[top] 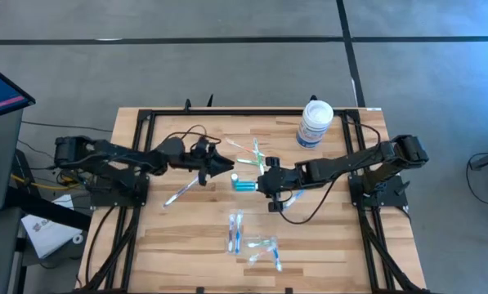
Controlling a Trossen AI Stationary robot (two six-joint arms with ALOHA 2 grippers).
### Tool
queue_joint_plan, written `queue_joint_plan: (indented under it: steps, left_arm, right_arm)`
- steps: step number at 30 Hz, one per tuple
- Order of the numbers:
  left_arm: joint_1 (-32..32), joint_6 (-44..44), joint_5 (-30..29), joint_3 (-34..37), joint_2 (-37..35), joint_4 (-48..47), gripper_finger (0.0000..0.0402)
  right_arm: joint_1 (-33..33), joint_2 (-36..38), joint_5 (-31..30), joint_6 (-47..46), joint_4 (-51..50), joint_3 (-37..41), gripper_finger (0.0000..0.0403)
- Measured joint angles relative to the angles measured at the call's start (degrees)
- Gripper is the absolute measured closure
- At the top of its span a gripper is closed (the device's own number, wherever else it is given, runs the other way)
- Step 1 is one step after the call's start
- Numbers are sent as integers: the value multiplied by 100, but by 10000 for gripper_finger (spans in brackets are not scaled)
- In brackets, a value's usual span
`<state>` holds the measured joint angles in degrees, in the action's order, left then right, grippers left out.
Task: Pick & Place toothbrushing station
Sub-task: Put the blue mouthwash bottle into the transparent organizer
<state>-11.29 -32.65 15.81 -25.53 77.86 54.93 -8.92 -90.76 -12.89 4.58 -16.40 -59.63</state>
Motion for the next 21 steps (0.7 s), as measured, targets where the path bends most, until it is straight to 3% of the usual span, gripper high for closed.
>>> queue_joint_plan:
  steps: [15,21]
  left_arm:
    - [-644,-1558,2560,-1485,1567,-400,298]
    - [-649,-1580,3016,-1723,1723,-551,298]
  right_arm:
    - [-239,2,-264,521,-1008,-814,318]
    - [-267,2,-265,655,-1020,-814,318]
